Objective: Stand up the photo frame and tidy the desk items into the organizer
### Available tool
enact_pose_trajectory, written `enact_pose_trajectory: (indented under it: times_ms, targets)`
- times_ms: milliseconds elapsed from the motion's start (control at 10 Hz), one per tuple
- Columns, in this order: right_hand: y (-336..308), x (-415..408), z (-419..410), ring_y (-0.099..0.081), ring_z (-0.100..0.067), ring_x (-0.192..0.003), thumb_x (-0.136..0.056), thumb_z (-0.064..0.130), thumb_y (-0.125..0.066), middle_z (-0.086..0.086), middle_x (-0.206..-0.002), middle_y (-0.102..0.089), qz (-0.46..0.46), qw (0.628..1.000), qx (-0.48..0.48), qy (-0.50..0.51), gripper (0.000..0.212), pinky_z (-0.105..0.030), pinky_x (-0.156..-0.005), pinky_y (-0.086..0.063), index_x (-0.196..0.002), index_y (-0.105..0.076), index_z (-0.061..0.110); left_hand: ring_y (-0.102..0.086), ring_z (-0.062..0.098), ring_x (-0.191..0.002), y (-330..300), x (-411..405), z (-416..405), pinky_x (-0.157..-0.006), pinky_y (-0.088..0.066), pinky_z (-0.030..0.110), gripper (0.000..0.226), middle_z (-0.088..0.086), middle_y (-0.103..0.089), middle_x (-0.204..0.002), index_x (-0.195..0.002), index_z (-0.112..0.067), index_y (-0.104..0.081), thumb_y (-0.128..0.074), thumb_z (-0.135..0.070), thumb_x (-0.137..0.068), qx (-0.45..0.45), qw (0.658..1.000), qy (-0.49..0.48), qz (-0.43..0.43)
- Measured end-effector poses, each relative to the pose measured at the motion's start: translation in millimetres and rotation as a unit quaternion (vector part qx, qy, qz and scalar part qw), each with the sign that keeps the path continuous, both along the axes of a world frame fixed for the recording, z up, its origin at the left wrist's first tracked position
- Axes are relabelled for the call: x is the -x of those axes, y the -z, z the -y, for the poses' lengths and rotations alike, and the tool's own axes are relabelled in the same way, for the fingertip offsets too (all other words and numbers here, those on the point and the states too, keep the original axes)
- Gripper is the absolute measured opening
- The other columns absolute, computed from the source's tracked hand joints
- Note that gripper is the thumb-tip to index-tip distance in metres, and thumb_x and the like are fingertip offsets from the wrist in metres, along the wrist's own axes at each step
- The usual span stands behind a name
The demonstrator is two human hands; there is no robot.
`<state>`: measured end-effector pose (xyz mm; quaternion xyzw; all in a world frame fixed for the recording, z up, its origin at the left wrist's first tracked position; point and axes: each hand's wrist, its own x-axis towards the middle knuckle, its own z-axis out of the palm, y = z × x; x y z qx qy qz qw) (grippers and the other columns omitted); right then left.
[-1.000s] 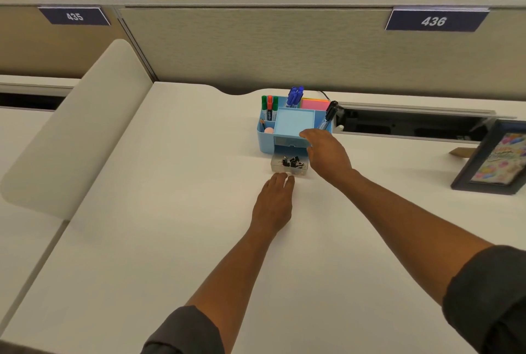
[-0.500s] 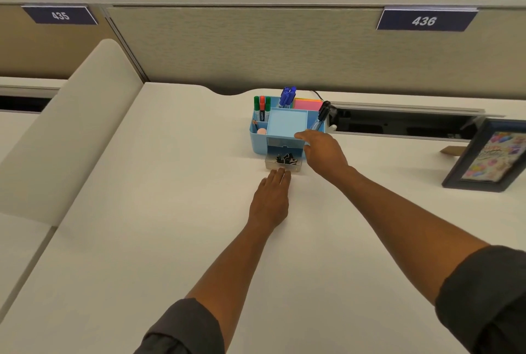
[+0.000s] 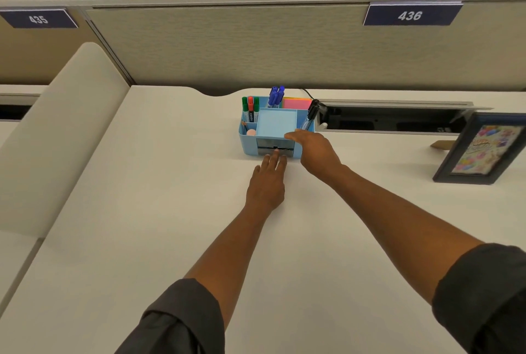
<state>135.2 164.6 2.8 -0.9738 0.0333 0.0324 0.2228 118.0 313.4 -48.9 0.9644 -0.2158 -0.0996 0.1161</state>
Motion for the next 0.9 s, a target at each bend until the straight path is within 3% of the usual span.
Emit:
enact_pose_trajectory:
  times_ms: [500,700,900]
  targets:
    - [2.3,4.7,1.6,-0.041,-0.026,-0.137,-0.092,0.009,-0.062,-0.005,-0.152,-0.039,0.020,1.000,-0.007,-0.016,0.057,-0.037,-0.110,-0.036,-0.144,-0.042,0.022,-0.003,0.023,-0.149,-3.9,0.2,9.3,-0.118,-0.020,0.042,0.073,0.004,0.006,-0.162,-0.154,-0.020,-0.011,-0.054,-0.019,-0.095,-0.017,0.999,-0.002,-0.027]
    - [18.4,52.1,28.3,-0.025,-0.021,-0.146,-0.097,0.027,-0.055,-0.002,-0.159,-0.026,0.070,0.997,-0.005,0.028,0.061,-0.035,-0.118,-0.020,-0.151,-0.028,0.019,-0.008,0.023,-0.148,-10.2,23.1,28.8,-0.119,-0.017,0.040,0.059,0.005,-0.005,-0.162,-0.154,-0.017,-0.015,-0.040,-0.023,-0.101,0.044,0.998,-0.007,-0.051]
    - [52.5,122.3,70.5,-0.014,-0.022,-0.149,-0.099,0.038,-0.046,-0.003,-0.162,-0.014,0.019,0.995,0.041,0.088,0.064,-0.035,-0.120,-0.010,-0.153,-0.019,0.017,-0.001,0.024,-0.149,-0.3,66.0,73.6,-0.120,-0.006,0.043,0.056,0.006,-0.003,-0.162,-0.154,-0.014,-0.011,-0.029,-0.031,-0.104,0.053,0.998,0.014,-0.045]
